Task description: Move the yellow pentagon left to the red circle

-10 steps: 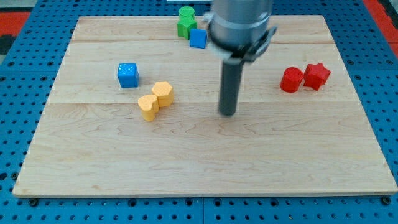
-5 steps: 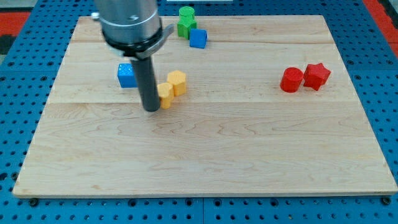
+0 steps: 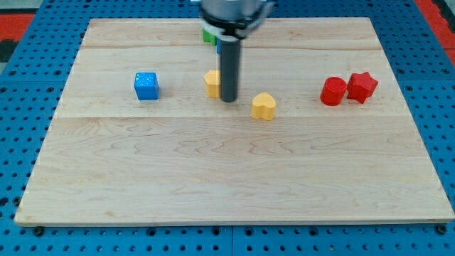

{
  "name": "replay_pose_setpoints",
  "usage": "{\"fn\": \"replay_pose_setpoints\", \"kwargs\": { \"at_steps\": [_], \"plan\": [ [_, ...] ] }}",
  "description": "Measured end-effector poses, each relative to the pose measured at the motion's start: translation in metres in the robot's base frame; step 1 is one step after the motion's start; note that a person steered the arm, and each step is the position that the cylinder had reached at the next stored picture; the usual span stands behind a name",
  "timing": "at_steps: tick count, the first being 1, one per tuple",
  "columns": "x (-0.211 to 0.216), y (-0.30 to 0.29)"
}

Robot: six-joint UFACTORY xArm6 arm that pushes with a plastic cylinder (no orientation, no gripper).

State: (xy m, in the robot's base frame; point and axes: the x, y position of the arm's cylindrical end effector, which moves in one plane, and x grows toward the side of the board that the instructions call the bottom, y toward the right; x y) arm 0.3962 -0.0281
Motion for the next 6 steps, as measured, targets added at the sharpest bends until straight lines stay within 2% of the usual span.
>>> {"fn": "replay_pose_setpoints", "kwargs": {
  "at_steps": [1,2,3,4,5,6],
  "plan": [
    [-0.010,-0.028],
    [-0.005,-0.083],
    [-0.067,-0.087],
    [-0.051,-0.041],
    [-0.020,-0.040],
    [-0.020,0.045]
  ]
}}
